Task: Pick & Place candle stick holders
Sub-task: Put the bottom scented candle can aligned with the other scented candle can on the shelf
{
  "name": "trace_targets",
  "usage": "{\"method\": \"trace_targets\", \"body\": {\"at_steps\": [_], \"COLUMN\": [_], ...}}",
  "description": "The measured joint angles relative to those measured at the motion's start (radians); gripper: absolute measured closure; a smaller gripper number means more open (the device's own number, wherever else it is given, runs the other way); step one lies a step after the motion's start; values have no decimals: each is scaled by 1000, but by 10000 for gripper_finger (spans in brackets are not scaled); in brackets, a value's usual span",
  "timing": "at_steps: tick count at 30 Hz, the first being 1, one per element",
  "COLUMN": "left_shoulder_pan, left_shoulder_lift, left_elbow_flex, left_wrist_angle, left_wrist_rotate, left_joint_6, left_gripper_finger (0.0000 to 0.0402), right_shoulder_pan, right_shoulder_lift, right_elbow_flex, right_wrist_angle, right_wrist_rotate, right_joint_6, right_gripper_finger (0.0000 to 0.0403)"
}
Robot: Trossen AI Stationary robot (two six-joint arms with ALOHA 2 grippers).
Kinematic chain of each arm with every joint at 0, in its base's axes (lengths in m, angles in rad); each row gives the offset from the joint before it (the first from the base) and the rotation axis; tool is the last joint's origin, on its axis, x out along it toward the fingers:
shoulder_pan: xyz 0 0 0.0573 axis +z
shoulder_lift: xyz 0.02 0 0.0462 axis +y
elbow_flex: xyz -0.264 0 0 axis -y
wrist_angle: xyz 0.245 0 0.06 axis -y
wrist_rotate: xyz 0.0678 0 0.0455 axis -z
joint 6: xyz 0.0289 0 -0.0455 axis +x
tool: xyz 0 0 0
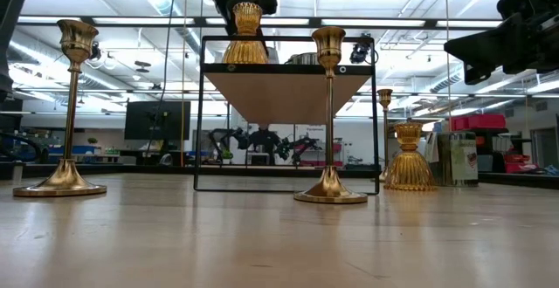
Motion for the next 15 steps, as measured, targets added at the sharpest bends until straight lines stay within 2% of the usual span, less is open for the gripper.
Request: {"method": "trace_targets", "body": {"at_steps": [8,15], "left_shoulder_pan": [0,-1], "left_shoulder_lift": [0,-1], "left_elbow_flex": [0,0], "left_wrist_angle": [0,9], "left_wrist_rotate": [-9,-10], "left_joint_6": [28,33], "left_gripper_finger": [26,5], "right_shoulder_pan": [0,0], "right_shoulder_lift": [0,0], "right_elbow_flex": [0,0], "right_wrist_angle": [0,0], "right_wrist_rotate": [0,0], "right_joint_6": [0,0], "right_gripper_finger": [376,376]}}
